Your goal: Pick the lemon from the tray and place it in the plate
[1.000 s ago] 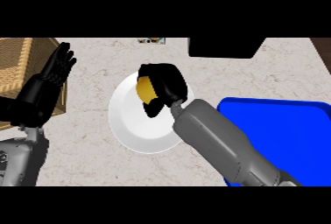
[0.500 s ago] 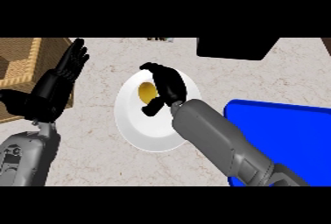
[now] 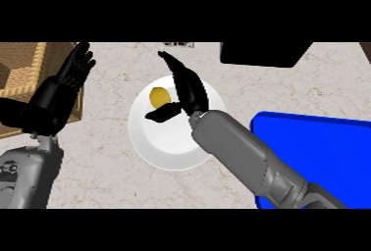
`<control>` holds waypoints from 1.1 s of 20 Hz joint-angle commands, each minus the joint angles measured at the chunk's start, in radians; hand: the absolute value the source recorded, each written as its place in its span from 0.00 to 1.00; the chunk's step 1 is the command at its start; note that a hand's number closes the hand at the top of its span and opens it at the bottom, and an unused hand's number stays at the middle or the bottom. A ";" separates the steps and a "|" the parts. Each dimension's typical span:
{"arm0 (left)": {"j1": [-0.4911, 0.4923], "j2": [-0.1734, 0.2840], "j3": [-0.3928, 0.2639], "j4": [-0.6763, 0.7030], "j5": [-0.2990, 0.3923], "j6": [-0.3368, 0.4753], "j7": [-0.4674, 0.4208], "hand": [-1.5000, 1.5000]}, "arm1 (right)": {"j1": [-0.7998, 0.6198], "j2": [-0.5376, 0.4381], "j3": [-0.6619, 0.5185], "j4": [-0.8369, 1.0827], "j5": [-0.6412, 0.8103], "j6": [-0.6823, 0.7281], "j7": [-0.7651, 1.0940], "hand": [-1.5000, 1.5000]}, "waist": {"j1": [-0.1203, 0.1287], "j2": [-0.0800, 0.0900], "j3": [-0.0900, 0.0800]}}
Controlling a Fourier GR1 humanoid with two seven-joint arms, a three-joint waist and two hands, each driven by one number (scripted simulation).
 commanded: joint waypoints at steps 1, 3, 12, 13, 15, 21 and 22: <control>-0.020 0.013 0.019 0.013 0.003 0.001 0.027 0.50 | -0.015 0.000 -0.084 -0.019 -0.138 0.006 -0.093 0.00 | -0.029 -0.005 0.000; 0.039 -0.012 -0.007 -0.002 -0.029 0.017 -0.014 0.50 | -0.022 0.000 -0.082 0.023 -0.186 -0.022 -0.138 0.00 | -0.024 -0.006 0.000; 0.068 0.026 0.055 -0.025 -0.010 -0.001 0.010 0.50 | 0.139 -0.123 -0.278 -0.015 -0.229 0.168 -0.304 0.00 | -0.087 -0.020 0.000; 0.121 -0.018 0.029 -0.041 -0.026 0.017 -0.037 0.50 | 0.160 -0.146 -0.292 -0.012 -0.233 0.200 -0.339 0.00 | -0.084 -0.019 0.000; 0.091 0.033 0.078 -0.009 0.006 -0.026 -0.040 0.50 | 0.167 -0.188 -0.340 0.044 -0.245 0.269 -0.405 0.00 | -0.080 -0.016 0.000; 0.044 0.019 0.080 -0.017 0.000 -0.007 0.033 0.50 | 0.252 -0.324 -0.375 -0.054 -0.230 0.428 -0.398 0.00 | -0.089 -0.020 0.000; 0.123 0.021 0.071 -0.091 -0.005 -0.020 0.002 0.50 | 0.290 -0.344 -0.392 -0.054 -0.231 0.437 -0.445 0.00 | -0.084 -0.021 0.000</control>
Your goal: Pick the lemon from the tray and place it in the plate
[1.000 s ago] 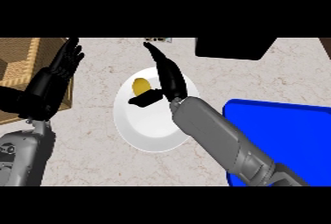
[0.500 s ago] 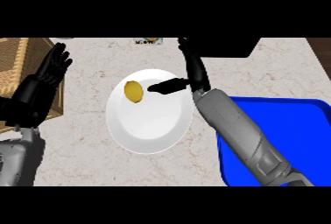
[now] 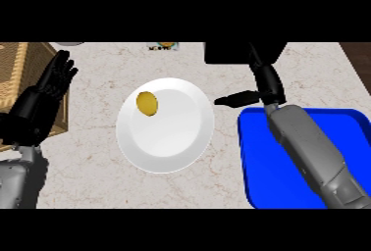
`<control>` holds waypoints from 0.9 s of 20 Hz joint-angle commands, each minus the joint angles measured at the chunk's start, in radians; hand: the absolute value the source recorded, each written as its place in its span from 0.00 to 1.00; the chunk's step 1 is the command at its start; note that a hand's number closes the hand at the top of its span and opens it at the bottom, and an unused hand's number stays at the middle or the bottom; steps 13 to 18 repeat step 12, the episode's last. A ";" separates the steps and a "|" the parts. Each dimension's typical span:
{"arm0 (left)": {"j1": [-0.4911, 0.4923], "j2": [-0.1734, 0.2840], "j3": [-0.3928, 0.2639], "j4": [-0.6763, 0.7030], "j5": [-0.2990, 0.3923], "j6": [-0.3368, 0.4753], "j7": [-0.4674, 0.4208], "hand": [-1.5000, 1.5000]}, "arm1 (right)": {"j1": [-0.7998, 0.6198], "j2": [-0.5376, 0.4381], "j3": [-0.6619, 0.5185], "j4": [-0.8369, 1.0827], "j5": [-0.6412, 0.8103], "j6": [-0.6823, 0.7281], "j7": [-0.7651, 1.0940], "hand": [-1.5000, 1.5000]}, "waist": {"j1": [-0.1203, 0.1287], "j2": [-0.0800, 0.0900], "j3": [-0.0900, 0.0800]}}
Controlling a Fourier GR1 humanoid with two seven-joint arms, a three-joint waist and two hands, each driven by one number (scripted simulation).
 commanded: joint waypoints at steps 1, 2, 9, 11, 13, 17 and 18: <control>0.028 0.004 0.020 0.066 0.012 -0.047 -0.095 0.50 | 0.039 -0.083 -0.060 0.023 0.003 0.108 -0.059 0.00 | 0.000 0.002 0.000; 0.070 0.007 0.012 -0.064 0.010 -0.030 -0.015 0.50 | 0.026 -0.111 -0.069 -0.024 0.010 0.113 -0.001 0.00 | 0.003 -0.002 0.000; -0.014 -0.002 0.039 0.066 0.005 -0.040 -0.047 0.50 | 0.118 -0.161 -0.132 -0.025 0.058 0.218 -0.102 0.00 | -0.003 0.001 0.000; -0.010 -0.014 0.020 0.085 -0.025 -0.036 -0.085 0.50 | 0.108 -0.175 -0.149 0.018 0.089 0.216 -0.126 0.00 | -0.001 0.001 0.000; 0.040 -0.006 0.021 -0.039 -0.022 -0.024 -0.014 0.50 | 0.085 -0.174 -0.173 0.074 0.099 0.218 -0.173 0.00 | 0.008 0.001 0.000; 0.040 -0.006 0.021 -0.039 -0.022 -0.024 -0.014 0.50 | 0.085 -0.174 -0.173 0.074 0.099 0.218 -0.173 0.00 | 0.008 0.001 0.000; 0.040 -0.006 0.021 -0.039 -0.022 -0.024 -0.014 0.50 | 0.085 -0.174 -0.173 0.074 0.099 0.218 -0.173 0.00 | 0.008 0.001 0.000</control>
